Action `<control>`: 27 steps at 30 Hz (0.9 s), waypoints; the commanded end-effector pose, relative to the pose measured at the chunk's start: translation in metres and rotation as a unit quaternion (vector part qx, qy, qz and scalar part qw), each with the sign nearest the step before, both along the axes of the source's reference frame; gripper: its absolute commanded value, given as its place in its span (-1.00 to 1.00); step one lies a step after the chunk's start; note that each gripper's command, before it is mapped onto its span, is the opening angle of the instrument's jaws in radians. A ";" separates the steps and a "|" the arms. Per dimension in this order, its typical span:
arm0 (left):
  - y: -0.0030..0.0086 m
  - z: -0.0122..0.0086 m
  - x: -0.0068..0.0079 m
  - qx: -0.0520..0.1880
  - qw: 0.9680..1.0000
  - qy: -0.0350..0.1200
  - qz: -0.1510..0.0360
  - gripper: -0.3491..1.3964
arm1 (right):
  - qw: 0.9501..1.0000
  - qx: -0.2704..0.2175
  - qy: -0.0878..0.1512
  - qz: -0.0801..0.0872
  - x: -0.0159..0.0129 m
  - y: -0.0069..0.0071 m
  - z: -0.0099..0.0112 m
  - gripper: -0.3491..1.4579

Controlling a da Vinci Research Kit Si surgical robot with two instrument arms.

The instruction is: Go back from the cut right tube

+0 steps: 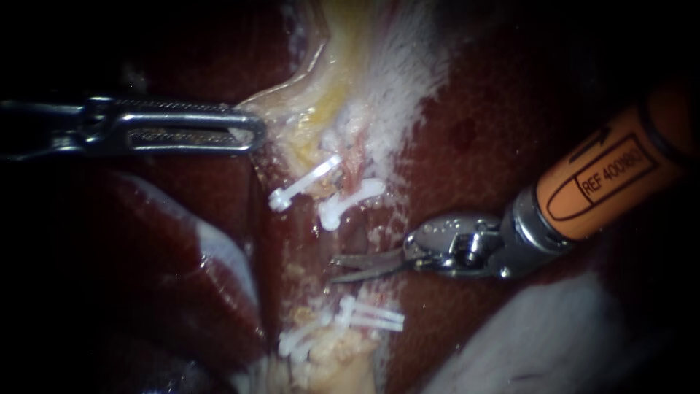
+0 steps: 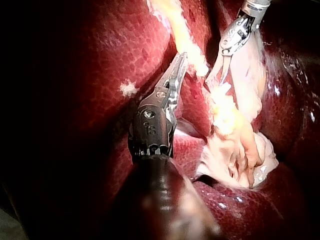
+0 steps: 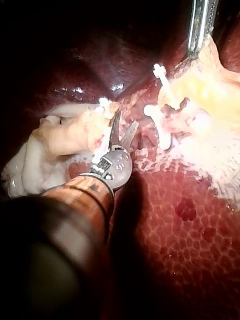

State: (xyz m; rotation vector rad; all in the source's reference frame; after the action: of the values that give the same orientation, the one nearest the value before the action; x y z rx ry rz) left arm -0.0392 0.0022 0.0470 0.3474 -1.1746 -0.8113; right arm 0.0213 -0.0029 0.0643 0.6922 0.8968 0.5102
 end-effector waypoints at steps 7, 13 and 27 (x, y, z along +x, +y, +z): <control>0.0000 0.0000 0.0002 0.000 1.000 0.000 0.000 -0.88 | 1.000 0.002 0.003 -0.005 -0.0022 0.0005 -0.0005 -0.05; 0.0000 0.0002 0.0003 0.000 1.000 0.000 0.001 -0.88 | 1.000 -0.021 0.015 -0.016 -0.0048 0.0017 -0.0009 0.13; 0.0001 0.0007 0.0008 -0.001 1.000 -0.002 0.001 -0.87 | 0.992 -0.112 0.045 -0.043 -0.0083 0.0041 -0.0018 0.75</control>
State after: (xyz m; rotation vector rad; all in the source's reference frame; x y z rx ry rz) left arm -0.0384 0.0024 0.0478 0.3489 -1.1785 -0.8072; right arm 0.0128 0.0013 0.0623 0.5419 0.9909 0.2863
